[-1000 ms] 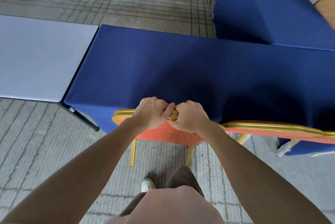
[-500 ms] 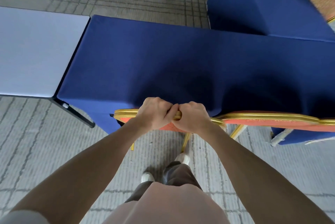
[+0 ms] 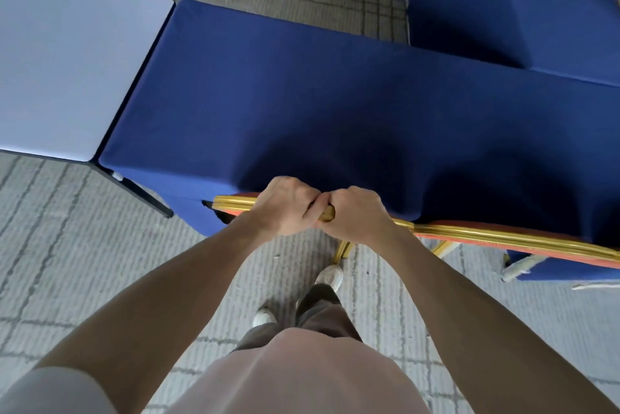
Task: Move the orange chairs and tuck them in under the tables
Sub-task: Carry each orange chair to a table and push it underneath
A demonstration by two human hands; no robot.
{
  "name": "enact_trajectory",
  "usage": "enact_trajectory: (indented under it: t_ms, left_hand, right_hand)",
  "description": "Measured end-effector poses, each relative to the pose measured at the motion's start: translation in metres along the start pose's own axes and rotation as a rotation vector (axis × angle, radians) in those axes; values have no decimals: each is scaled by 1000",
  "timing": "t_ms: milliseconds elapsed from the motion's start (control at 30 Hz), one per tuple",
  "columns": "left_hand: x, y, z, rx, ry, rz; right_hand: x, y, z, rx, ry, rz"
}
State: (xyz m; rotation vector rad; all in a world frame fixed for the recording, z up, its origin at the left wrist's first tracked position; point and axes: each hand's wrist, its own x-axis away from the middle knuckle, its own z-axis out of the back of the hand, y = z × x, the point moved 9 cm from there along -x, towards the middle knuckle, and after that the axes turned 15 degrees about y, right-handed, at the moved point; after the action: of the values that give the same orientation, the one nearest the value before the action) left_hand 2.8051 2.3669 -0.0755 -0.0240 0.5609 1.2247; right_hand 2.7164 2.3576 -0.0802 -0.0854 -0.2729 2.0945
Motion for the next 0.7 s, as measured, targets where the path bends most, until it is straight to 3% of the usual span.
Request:
enact_trajectory:
  t_ms: [433,700]
  left_hand:
    - [1,-22,-12,44,71,-33]
    - [3,-16,-10,27,-62,24]
  right_hand:
    - [-26,-5,-24,77,-95,87]
    - [-21,-6,-17,50,-126,56]
